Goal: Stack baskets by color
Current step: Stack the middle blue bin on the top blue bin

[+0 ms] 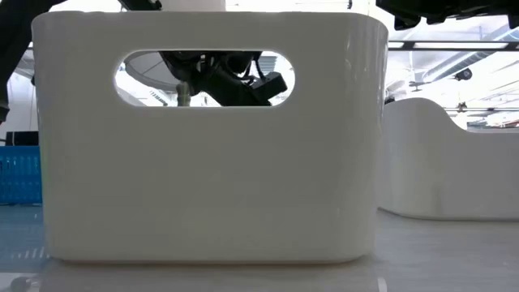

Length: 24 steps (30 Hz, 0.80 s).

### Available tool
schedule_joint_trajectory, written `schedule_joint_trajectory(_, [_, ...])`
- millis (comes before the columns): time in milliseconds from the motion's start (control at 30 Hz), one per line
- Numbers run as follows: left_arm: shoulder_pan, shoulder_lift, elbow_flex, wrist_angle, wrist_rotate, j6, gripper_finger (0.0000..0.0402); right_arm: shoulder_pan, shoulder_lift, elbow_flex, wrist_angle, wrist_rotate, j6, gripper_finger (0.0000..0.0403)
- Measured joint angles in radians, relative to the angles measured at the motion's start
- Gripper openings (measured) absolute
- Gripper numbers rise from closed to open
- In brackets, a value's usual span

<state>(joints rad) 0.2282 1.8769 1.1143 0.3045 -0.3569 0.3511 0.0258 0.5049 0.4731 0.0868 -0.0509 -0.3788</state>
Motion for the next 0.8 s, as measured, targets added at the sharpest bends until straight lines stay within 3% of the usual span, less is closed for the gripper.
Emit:
schedule_joint_trajectory(200, [-0.012,-0.042,0.008,-0.027,0.003,0.005,0.0005,0.000,0.000,0.000,-0.003,0.000,0.001,0.0056])
schedule_joint_trajectory(467, [-0.014,-0.097,0.058,-0.237,0.017,0.057,0.0002,0.000,0.000,0.000,-0.001,0.011,-0.006,0.0056])
schedule_joint_trajectory(600, [-0.014,-0.092,0.096,-0.249,0.090,0.056,0.0001,-0.001,0.000,0.000,-0.001,0.055,-0.012,0.0056])
schedule_joint_trajectory(800, [-0.006,-0.076,0.113,-0.254,0.086,0.055,0.0001,0.000,0.000,0.000,-0.006,0.054,-0.012,0.0056])
